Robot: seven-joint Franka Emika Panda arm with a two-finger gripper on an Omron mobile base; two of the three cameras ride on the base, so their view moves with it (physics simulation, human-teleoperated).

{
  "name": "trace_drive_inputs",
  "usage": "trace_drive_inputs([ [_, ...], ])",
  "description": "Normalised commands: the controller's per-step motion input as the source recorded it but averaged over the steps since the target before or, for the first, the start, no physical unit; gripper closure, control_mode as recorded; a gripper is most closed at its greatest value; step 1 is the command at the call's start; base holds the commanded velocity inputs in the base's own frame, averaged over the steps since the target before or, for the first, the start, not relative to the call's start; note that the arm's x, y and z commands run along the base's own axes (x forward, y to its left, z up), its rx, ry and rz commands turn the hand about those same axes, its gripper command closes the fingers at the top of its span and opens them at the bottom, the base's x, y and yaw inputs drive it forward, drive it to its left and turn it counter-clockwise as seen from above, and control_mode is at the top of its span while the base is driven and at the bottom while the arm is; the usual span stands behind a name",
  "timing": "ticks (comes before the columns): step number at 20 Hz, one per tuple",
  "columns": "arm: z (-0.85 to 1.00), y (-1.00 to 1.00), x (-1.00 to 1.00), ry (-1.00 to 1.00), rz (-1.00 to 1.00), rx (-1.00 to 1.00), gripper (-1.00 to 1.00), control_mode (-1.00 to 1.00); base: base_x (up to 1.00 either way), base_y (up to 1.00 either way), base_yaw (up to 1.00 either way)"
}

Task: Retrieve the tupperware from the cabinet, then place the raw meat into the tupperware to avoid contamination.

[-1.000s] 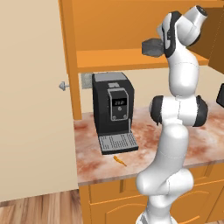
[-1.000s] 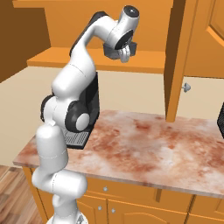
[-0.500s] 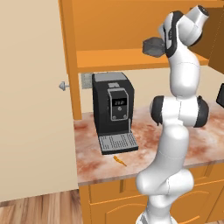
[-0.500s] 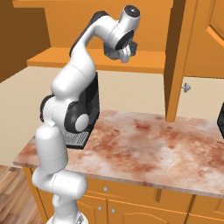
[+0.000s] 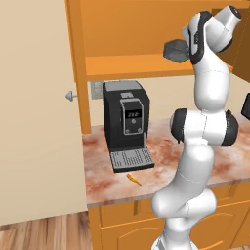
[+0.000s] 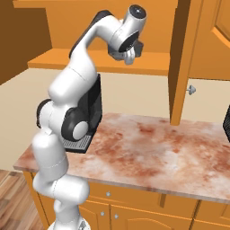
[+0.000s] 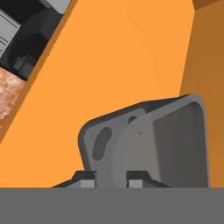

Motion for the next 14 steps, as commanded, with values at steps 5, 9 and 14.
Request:
trace_drive_inputs([
  [5,-0.03,-0.1,-0.34,-0.15,-0.08,0.07,1.0,-1.0,0.0,0.0,0.0],
  [9,0.0,-0.06,-0.36,-0.15,-0.07,0.07,1.0,-1.0,0.0,0.0,0.0],
  [14,0.08,0.05,-0.31,-0.09,-0.02,0.01,1.0,-1.0,0.0,0.0,0.0],
])
